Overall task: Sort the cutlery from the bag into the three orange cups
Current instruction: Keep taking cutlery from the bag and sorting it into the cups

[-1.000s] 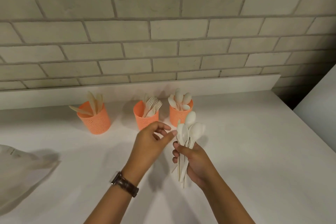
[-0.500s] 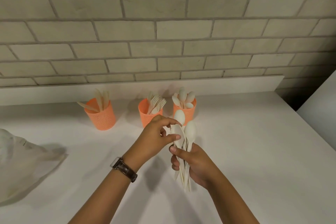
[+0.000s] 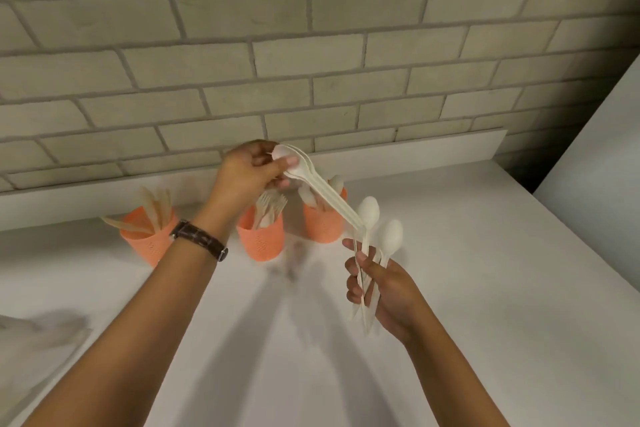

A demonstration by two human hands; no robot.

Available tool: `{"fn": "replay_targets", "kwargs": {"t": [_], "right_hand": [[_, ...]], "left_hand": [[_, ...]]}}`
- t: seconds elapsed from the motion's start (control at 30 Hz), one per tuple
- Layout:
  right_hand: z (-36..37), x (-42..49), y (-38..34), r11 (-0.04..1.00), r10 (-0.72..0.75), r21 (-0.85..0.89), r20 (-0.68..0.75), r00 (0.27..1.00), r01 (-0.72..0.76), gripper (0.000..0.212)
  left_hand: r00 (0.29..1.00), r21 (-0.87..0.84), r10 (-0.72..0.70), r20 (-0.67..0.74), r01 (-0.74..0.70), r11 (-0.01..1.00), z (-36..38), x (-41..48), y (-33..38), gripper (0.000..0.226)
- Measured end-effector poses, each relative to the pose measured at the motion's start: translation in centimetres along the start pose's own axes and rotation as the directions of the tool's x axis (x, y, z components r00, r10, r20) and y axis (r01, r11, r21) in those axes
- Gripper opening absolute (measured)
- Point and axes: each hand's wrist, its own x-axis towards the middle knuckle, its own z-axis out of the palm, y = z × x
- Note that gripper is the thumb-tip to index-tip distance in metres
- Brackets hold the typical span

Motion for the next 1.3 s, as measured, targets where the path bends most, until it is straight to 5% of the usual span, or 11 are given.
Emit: {"fn": "replay_targets", "kwargs": {"t": [0.2, 0.47, 0.57, 0.73, 0.9, 1.13, 1.3], "right_hand": [[-0.8, 0.1, -0.1, 1.0, -0.004, 0.007, -0.018, 1.0, 0.005, 0.027], [-0.5, 0.2, 0.1, 0.998, -0.008, -0.07, -0.106, 0.994, 0.001, 0.024], [-0.3, 0.4, 0.3, 0.996, -0.012, -0.086, -0.172, 0.985, -0.003, 0.021], [0.8, 0.4, 1.0, 0.995, 0.041, -0.083, -0.148, 0.988, -0.054, 0.028], [3.4, 0.4, 2.6, 0.978, 0.105, -0.179, -0.03, 0.994, -0.109, 0.028], [7.6, 0.9, 4.3, 0.958, 0.143, -0.266, 0.108, 0.984, -0.11, 0.037], [9.9, 2.2, 5.6, 0.957, 0.18, -0.247, 0.089, 0.98, -0.154, 0.037]], "left_hand": [[0.949, 0.24, 0.142, -0.282, -0.074, 0.968, 0.7, 6.2, -0.9, 0.015], [0.996, 0.552, -0.028, -0.083, 0.069, 0.831, 3.4, 5.7, -7.4, 0.034], [0.997, 0.584, 0.044, -0.069, 0.005, 0.812, 3.4, 3.5, -6.7, 0.038], [0.995, 0.398, -0.09, 0.04, 0.067, 0.915, 2.9, -3.6, -6.1, 0.002], [0.951, 0.241, -0.294, 0.094, 0.265, 0.934, 1.2, -9.4, -6.5, 0.007], [0.938, 0.064, -0.292, -0.185, 0.308, 0.949, -4.8, -10.4, -5.5, 0.008], [0.855, 0.017, -0.107, -0.508, 0.133, 0.991, -13.5, -7.8, -3.1, 0.016]]}}
